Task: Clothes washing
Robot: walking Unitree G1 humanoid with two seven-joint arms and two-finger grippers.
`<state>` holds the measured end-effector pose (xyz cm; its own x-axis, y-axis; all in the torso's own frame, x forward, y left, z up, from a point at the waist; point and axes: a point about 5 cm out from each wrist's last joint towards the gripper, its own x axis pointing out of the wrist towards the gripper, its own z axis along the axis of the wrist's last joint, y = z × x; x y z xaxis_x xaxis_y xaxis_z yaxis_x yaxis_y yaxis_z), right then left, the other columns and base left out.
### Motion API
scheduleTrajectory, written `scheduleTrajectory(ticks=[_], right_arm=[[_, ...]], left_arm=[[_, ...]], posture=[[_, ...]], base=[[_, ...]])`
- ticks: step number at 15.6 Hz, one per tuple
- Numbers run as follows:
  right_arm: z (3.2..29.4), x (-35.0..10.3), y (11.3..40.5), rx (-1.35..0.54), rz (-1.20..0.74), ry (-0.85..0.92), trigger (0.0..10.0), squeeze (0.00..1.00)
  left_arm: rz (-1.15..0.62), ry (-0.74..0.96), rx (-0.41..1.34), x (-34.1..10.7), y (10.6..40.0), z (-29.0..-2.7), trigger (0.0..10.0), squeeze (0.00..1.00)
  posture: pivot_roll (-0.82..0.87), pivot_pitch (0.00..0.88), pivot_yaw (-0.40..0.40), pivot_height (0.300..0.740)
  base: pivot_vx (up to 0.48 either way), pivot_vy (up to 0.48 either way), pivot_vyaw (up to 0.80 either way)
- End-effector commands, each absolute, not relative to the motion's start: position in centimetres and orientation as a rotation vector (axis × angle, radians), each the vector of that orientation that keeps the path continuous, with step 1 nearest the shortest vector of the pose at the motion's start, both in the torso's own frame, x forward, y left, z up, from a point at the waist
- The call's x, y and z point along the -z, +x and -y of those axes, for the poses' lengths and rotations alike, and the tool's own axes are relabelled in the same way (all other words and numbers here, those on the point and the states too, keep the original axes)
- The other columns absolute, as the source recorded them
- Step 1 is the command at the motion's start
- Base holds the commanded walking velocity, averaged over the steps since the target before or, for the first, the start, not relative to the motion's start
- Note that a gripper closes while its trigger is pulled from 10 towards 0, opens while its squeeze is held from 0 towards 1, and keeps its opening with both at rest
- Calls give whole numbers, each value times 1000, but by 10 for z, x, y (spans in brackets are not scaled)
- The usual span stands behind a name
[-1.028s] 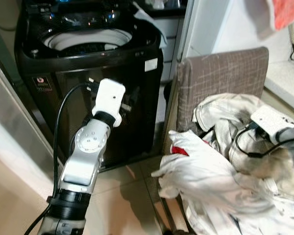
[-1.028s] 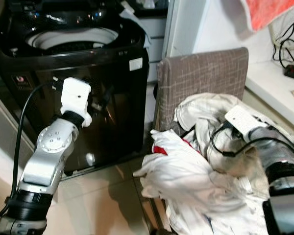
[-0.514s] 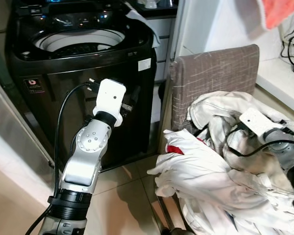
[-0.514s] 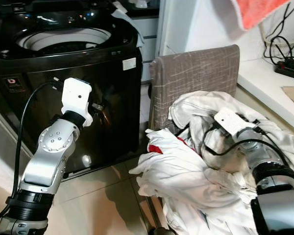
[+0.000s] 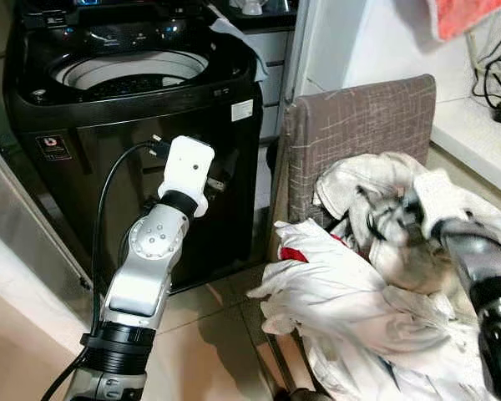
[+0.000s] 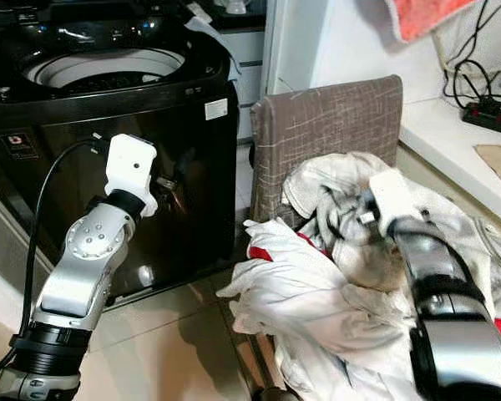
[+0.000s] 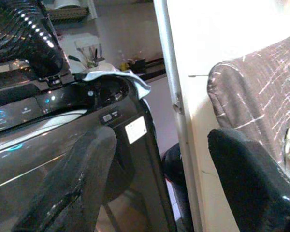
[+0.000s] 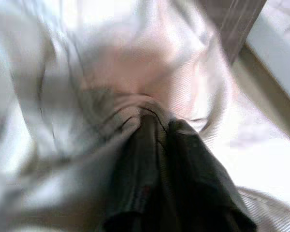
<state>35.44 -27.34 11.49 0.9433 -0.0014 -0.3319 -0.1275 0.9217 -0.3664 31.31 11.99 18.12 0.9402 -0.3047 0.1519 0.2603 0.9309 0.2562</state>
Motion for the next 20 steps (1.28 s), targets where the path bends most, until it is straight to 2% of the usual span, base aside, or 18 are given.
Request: scheduleTrajectory(ticks=[1,5,13,15,17,20], right_arm=[[254,-160,376,-118,-152,-373,0,0],[229,-239,392,-202,117,-322,0,0],[176,-321,395,-284,398,-47,0,0],[153,-316,394,-277,439,-45,0,0],[134,-284,393,-292,380,-24,0,0],[126,-269,392,-314,348,-17,0,0]], left_arm=[[196,240,305,-184,316,-117,10000,0],[198,234,300,-185,317,-115,10000,0],[202,222,292,-184,318,-112,10000,0],[210,217,256,-185,320,-110,10000,0],[155,171,103,-178,323,-122,10000,0],[123,169,47,-172,322,-130,10000,0]], posture=[[-61,0,-14,740],[-63,0,-24,740],[-62,0,-32,740],[-52,0,-41,740],[-35,0,-48,740],[-30,0,-49,740]], base=[[0,0,0],[0,0,0],[0,0,0],[0,0,0],[0,0,397],[0,0,775]])
